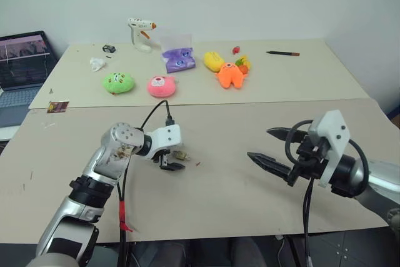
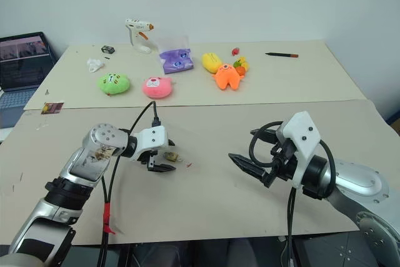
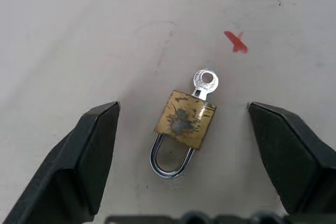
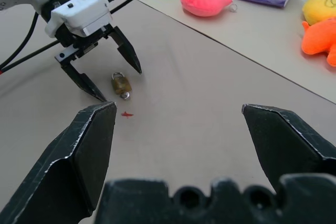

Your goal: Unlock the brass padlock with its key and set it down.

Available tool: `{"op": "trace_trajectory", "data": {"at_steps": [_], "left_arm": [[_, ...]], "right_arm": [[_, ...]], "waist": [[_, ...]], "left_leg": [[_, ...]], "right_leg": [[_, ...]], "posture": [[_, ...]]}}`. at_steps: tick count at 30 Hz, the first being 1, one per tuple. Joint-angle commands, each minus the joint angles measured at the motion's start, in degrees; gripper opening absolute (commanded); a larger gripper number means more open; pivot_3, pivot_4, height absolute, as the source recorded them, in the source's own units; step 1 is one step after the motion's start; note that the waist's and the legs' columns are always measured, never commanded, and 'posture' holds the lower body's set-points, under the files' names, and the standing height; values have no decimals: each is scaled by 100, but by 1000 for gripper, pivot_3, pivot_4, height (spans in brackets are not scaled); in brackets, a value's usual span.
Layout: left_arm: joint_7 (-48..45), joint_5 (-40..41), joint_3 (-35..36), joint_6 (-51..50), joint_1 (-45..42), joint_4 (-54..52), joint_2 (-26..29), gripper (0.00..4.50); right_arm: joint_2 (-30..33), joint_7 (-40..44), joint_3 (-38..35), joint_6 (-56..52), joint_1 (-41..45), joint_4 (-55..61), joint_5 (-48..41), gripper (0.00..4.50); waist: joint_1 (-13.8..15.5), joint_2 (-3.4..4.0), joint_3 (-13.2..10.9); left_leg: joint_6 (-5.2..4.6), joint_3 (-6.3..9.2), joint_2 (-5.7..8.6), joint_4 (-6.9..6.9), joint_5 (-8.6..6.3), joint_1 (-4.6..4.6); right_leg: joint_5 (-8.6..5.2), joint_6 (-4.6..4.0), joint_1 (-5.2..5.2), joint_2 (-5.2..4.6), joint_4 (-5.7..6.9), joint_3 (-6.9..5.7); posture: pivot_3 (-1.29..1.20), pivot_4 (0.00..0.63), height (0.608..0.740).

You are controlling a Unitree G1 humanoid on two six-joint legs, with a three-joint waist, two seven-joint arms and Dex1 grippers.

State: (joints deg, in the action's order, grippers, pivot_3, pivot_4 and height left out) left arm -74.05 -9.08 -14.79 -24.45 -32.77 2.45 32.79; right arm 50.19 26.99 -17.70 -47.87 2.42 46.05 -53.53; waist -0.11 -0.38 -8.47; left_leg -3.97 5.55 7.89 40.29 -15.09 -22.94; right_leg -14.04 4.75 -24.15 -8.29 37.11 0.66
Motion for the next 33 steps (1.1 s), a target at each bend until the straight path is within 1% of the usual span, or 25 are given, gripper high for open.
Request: {"op": "trace_trajectory", "data": {"at_steps": [1, 4, 6, 8, 13, 18, 20, 25, 29, 32, 33], "left_arm": [[-156, 435, 246, 698, -411, 770, 183, 3990], [-595, 1263, 663, 1661, -576, 1495, 8, 3990], [-1157, 1505, 687, 2768, -660, 2274, -8, 3990], [-1303, 1457, 639, 3426, -888, 3046, -54, 3990], [-1558, 1191, 425, 4587, -1592, 4782, -305, 3990], [-1515, 952, 370, 5270, -2073, 5930, -615, 3990], [-1448, 807, 309, 5391, -2201, 6188, -709, 3990], [-1542, 648, 289, 5485, -2372, 6477, -852, 3990], [-1517, 313, 107, 5702, -2409, 6644, -748, 3990], [-1589, 215, 59, 5771, -2380, 6705, -711, 3990], [-1587, 172, 39, 5817, -2377, 6719, -685, 3746]], "right_arm": [[-65, 35, -2, 208, 117, 60, 68, 4500], [-113, 38, 56, 220, 124, 59, 131, 4500], [-155, 27, 109, 223, 173, 58, 146, 4500], [-183, 18, 123, 213, 196, 72, 152, 4500], [-177, 21, 26, 166, 141, 136, 116, 4500], [-120, -6, -91, 106, 86, 201, 47, 4500], [-102, -21, -138, 81, 73, 225, 2, 4500], [-36, -45, -222, 58, -9, 264, -69, 4500], [-35, -103, -226, 59, -42, 289, -70, 4500], [-55, -153, -209, 61, -59, 322, -80, 4500], [-56, -166, -216, 61, -65, 325, -90, 4500]], "waist": [[4, -1, -1], [23, -1, -1], [33, -1, -1], [36, -1, -1], [75, -4, -2], [78, -5, -2], [76, -6, -3], [72, -10, -5], [62, -11, -5], [45, -12, -4], [38, -12, -4]], "left_leg": [[2, 0, 0, -1, 1, -4], [6, 0, 2, -3, 4, -6], [6, 0, 3, -4, 3, -7], [5, 0, 6, -6, 3, -6], [4, 0, 12, -1, 3, -30], [-3, 1, 17, 1, 0, -35], [-5, 1, 18, 2, -1, -38], [-6, 0, 18, 6, -2, -39], [-7, 0, 18, 7, -2, -38], [-6, 0, 17, 7, -2, -33], [-6, -1, 17, 7, -2, -32]], "right_leg": [[0, 0, 0, 0, 1, 0], [0, -1, -4, -2, -2, 0], [0, -1, -7, -5, -7, -1], [0, -1, -6, -8, -12, -1], [1, -1, -4, -11, -5, -3], [1, 0, -3, -15, -3, -5], [1, 0, -3, -15, -2, -5], [1, 0, -3, -14, -1, -6], [1, 1, -3, -13, -1, -6], [2, 1, 0, -13, 0, -6], [1, 1, 0, -13, 0, -4]], "posture": [[0, 150, 740], [0, 150, 740], [0, 150, 740], [0, 150, 740], [0, 150, 740], [0, 150, 740], [0, 150, 740], [0, 150, 740], [0, 150, 740], [0, 150, 740], [0, 150, 740]]}}
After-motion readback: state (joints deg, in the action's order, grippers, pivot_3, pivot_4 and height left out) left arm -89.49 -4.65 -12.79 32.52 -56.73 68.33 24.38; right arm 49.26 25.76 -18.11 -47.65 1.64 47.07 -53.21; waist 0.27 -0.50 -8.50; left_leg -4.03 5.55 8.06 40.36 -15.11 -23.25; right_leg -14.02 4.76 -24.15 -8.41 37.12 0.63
